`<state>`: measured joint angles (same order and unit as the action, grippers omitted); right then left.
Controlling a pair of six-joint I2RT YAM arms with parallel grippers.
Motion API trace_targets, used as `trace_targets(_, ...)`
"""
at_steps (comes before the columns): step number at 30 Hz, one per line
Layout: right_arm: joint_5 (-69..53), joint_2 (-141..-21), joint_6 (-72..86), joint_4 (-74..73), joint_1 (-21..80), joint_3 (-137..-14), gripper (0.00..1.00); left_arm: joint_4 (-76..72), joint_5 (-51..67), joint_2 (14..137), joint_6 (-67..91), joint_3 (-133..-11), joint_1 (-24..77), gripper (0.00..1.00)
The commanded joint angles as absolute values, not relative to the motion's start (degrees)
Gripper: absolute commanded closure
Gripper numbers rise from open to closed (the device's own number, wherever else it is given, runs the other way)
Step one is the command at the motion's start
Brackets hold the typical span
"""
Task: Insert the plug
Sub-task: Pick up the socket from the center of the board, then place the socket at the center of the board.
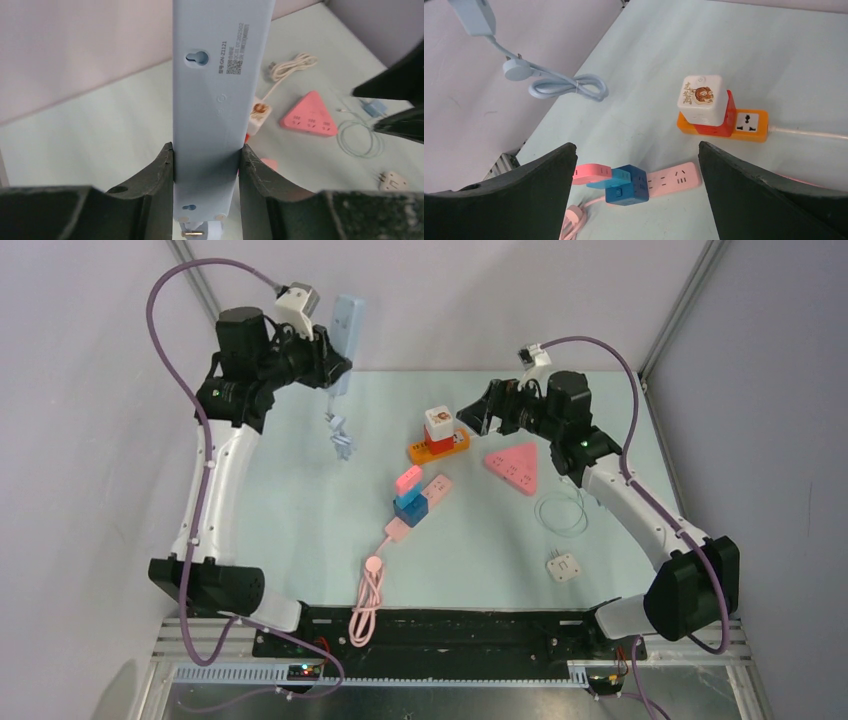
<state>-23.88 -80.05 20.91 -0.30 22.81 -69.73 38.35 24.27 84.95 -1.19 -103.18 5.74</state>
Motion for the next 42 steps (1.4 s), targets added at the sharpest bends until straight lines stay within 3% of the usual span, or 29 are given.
trace_targets(1, -26.9, -78.5, 20.9, 2.4, 22.9, -72.9, 0.04, 34.9, 32.7, 83.3, -5.3, -110.6, 8.3, 1.00)
trace_targets(15, -27.3, -73.0, 19.7, 0.9, 18.5, -73.3, 0.04, 28.4, 37.7, 94.4, -2.2, -137.3, 18.2, 1.00)
trace_targets(31, -13.6, -68.8, 24.4, -8.1, 14.0, -73.2, 0.07, 22.7, 37.9, 94.9, 1.3, -135.5, 35.6, 1.00)
trace_targets(38, -3.2, -63.5, 21.6, -13.0, 11.7, -74.5, 0.02, 20.7, 38.8, 94.0, 2.8, -125.5, 42.0, 1.00)
trace_targets(42, -6.2, -59.9, 22.8, -13.8, 5.3, -74.4, 0.01, 19.3, 40.2, 93.2, 4.8, -117.7, 43.4, 1.00)
